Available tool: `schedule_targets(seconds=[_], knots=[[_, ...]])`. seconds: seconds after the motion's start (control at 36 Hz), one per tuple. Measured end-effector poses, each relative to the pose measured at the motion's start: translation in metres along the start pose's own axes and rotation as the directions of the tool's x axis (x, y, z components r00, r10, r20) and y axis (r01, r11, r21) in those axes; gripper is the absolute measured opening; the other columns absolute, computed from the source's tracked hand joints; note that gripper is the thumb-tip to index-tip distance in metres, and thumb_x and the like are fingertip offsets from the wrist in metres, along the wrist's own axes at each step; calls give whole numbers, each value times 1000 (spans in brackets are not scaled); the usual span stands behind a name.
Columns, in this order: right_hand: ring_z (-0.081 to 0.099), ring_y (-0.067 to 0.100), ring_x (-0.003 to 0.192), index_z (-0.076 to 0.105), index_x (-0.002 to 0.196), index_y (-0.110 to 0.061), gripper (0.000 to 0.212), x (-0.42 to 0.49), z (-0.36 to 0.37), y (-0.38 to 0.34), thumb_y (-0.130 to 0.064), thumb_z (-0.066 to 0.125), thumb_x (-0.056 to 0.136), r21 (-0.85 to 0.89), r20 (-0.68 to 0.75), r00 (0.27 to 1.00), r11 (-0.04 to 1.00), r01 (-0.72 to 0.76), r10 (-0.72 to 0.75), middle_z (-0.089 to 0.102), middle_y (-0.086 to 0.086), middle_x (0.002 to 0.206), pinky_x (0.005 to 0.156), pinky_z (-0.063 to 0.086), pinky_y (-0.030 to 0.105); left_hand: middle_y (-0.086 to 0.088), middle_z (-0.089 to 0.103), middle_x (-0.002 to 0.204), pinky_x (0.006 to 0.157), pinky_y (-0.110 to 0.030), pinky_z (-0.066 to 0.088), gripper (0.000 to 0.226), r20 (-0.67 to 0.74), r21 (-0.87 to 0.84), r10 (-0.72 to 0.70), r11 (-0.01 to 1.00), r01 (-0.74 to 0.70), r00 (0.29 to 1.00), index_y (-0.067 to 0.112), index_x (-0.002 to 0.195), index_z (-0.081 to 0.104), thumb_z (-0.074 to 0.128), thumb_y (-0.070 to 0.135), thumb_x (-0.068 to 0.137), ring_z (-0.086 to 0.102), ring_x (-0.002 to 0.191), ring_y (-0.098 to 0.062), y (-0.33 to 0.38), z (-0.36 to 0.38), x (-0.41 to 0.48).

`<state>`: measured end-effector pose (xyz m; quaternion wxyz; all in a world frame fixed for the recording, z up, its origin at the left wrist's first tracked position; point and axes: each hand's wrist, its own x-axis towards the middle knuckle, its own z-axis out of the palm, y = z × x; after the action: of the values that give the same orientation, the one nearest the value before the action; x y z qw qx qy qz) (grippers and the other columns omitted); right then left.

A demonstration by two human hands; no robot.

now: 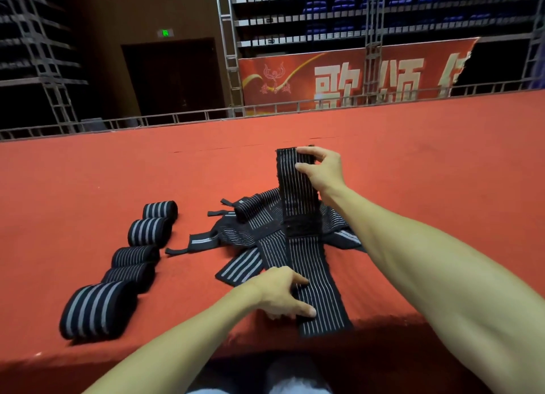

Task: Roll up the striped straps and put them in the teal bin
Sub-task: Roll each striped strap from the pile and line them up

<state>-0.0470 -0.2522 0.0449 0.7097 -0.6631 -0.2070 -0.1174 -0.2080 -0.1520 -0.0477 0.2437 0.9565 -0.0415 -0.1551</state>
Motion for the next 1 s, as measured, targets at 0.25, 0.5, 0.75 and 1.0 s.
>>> schedule_targets(seconds=[0.25, 0.5, 0.75, 1.0], knots=[[64, 11, 94, 75, 91, -22, 21, -9, -3, 40, -3, 76, 82, -41, -37, 999, 999, -3, 2, 72, -1, 95, 87, 52, 22, 8, 60, 67, 49, -15, 42, 17, -414, -137, 87, 978, -157, 906, 15, 101, 74, 70, 27, 91, 49, 41, 6, -29, -28, 30], [62, -13, 72, 75, 94, -2, 15, -37, -21, 71, 7, 71, 83, -79, 37, 999, 997, 10, -7, 71, -2, 86, 75, 47, 7, 5, 58, 95, 81, -42, 56, 46, -733, -403, -74, 849, -343, 676, 25, 134, 53, 69, 19, 92, 54, 74, -11, -35, -43, 68], [66, -2, 72, 74, 81, -15, 23, -34, -20, 96, 8, 74, 80, 16, 69, 997, 1000, -17, 16, 73, -6, 79, 73, 50, 14, 5, 70, 92, 81, -30, 54, 19, -746, -375, -50, 856, -357, 664, 16, 112, 68, 66, 20, 94, 65, 83, -12, -35, -60, 114], [71, 12, 88, 66, 113, -25, 35, -10, -8, 113, -2, 72, 87, 53, 160, 987, 998, 20, -28, 75, 3, 101, 82, 56, 26, 7, 67, 74, 70, -24, 47, 11, -786, -406, -55, 797, -447, 616, 16, 88, 71, 69, 6, 89, 60, 70, -6, -56, -76, 139]])
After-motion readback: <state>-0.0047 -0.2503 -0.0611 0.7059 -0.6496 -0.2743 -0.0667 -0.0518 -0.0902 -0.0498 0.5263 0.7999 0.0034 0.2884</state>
